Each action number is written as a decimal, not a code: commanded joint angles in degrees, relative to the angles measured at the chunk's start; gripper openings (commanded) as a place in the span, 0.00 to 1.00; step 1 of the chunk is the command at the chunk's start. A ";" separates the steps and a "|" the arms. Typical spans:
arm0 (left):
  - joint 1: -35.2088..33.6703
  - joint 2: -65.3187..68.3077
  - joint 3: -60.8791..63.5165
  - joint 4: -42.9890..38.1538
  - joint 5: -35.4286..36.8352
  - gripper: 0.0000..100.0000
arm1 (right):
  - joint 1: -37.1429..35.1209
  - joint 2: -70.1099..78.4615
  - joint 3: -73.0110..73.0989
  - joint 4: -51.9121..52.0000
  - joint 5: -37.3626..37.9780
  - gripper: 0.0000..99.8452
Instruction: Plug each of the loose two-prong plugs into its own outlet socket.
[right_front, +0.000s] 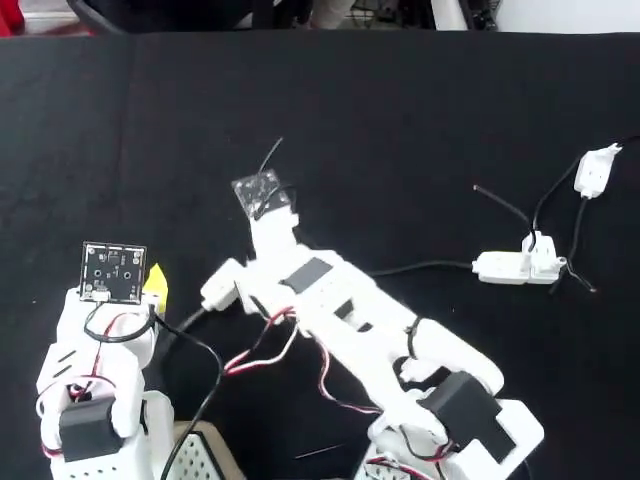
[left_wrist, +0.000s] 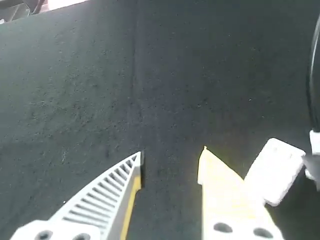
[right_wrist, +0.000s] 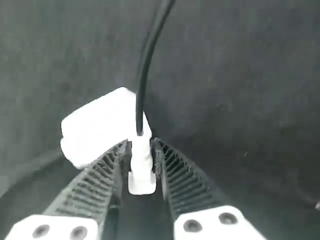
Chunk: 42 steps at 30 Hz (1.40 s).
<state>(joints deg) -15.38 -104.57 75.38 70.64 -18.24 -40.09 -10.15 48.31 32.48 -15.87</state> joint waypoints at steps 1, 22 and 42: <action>-0.57 -0.09 -0.22 -1.23 0.00 0.19 | 1.93 -1.01 -1.80 -2.81 2.90 0.01; 11.03 -0.09 9.19 -12.13 14.68 0.20 | 7.21 -34.95 -0.57 13.36 7.30 0.01; 36.62 -0.09 9.10 -15.82 18.11 0.26 | -1.85 -84.35 26.77 9.58 -2.99 0.01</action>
<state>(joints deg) 22.59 -104.40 87.87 57.19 -1.01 -40.35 -93.85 75.47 41.80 -17.89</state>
